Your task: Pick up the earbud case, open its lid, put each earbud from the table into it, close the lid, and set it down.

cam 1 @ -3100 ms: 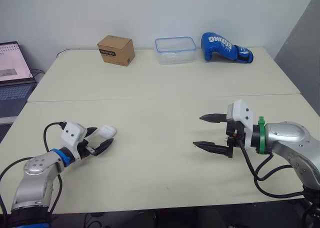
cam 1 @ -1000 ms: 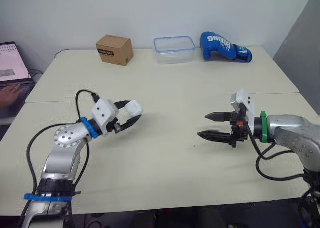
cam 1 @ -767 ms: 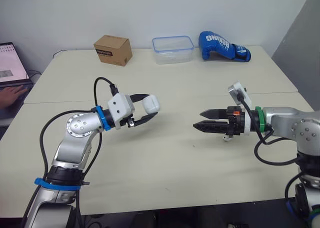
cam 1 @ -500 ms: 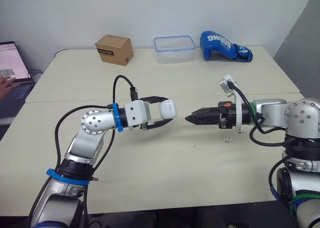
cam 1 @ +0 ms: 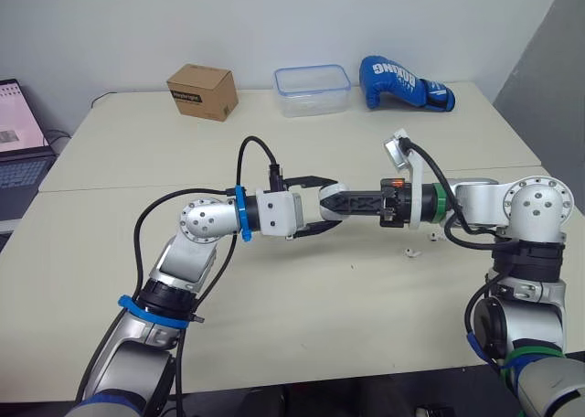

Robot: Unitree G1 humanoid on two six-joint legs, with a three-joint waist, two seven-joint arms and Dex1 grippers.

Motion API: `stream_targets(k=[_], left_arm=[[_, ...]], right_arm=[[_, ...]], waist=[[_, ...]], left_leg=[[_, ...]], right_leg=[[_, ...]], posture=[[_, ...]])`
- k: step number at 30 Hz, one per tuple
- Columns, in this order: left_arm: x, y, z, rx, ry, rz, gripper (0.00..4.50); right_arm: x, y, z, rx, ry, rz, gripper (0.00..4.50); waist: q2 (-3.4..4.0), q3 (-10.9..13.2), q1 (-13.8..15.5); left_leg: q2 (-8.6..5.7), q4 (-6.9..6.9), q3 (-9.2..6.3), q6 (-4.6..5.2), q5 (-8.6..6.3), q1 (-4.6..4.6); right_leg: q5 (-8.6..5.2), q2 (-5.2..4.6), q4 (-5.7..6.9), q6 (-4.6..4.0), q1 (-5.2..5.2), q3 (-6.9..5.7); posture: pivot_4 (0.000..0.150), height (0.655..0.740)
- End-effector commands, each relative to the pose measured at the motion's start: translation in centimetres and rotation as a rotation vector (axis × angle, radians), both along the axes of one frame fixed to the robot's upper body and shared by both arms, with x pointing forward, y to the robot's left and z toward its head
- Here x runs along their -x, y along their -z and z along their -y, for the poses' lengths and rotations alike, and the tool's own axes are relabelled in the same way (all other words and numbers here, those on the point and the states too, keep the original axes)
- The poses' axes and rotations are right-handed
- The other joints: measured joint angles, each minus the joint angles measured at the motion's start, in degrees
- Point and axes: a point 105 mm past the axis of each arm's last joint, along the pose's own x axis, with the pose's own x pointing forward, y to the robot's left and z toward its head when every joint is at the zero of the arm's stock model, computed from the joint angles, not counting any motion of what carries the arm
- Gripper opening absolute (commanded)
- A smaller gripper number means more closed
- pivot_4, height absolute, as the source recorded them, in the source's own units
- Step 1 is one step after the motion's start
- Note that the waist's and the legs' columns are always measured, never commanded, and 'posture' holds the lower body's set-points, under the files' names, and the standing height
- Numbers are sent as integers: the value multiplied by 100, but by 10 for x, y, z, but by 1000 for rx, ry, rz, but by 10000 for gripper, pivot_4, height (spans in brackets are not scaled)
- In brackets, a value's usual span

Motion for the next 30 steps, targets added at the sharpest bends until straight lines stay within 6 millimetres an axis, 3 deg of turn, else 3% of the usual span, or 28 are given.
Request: stream_targets(k=[1, 17, 23, 28, 30], left_arm=[[1, -12, 4, 20, 16, 53, 27617], [-3, -16, 6, 20, 17, 59, 27617], [-5, -18, 6, 24, 16, 64, 27617], [-4, -17, 6, 20, 17, 64, 27617], [-3, -16, 5, 17, 16, 63, 27617]], right_arm=[[3, -11, 0, -30, -17, 27, 45000], [8, -8, -3, -38, -21, 9, 45000], [10, -7, -5, -35, -27, 4, 25848], [10, -8, -6, -39, -26, 1, 25848], [10, -8, -6, -39, -24, 1, 22528]], waist=[[0, 0, 0], [1, 0, -3], [1, -1, -3], [1, -1, -5], [1, -1, -5]], left_leg=[[0, 0, 1, 0, 0, 0], [-1, 0, 0, 1, 0, 0], [0, 0, 0, 1, 0, 0], [0, 0, 0, 1, 0, 0], [-1, 0, 0, 1, 0, 0]], right_leg=[[0, 0, 0, 0, 0, 1], [0, 0, 1, 0, 0, 1], [0, 0, 1, 0, 0, 1], [0, 1, 1, 0, 0, 1], [0, 0, 0, 0, 0, 1]], posture=[[1500, 7307], [1500, 7307], [1500, 7307], [1500, 7307], [1500, 7307]])
